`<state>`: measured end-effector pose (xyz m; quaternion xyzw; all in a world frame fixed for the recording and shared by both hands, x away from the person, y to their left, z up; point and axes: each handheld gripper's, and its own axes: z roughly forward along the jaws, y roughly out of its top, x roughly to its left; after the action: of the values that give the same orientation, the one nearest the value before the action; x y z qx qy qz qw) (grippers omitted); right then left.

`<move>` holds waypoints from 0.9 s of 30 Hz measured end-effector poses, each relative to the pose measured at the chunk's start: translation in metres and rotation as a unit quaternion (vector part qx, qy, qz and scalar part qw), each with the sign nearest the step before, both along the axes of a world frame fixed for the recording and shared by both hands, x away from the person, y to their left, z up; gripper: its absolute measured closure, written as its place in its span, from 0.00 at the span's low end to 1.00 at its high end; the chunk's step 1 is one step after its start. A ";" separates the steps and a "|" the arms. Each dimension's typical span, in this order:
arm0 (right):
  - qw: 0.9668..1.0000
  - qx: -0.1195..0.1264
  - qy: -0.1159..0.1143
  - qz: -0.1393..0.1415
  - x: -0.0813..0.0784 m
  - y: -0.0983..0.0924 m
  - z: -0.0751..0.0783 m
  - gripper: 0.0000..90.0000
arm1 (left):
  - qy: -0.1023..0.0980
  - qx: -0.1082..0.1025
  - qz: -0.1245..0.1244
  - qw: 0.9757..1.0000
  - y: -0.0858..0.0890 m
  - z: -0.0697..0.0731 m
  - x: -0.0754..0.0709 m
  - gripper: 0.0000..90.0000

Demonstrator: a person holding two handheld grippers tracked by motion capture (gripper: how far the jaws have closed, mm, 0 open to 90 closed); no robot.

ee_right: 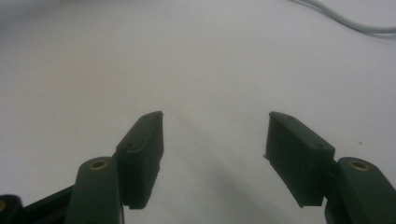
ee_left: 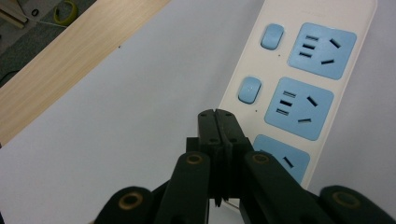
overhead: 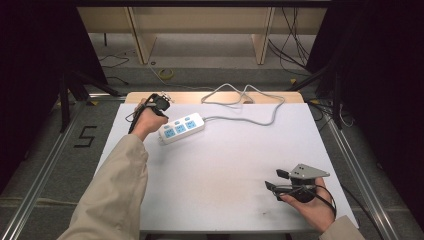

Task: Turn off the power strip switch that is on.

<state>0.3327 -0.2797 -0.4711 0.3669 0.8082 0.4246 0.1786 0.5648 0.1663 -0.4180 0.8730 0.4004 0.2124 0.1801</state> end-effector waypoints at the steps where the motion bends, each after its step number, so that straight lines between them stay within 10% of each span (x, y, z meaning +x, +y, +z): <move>1: 1.000 0.000 0.000 0.000 0.000 0.000 0.000 0.42 | -0.004 -0.005 0.004 1.000 -0.001 0.000 0.001 1.00; 27: 1.000 0.001 0.000 0.000 0.000 -0.001 0.000 0.42 | 0.012 0.009 0.012 1.000 -0.002 -0.004 0.012 1.00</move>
<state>0.3331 -0.2803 -0.4710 0.3670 0.8077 0.4257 0.1780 0.5771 0.1638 -0.4218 0.8723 0.4110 0.2073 0.1648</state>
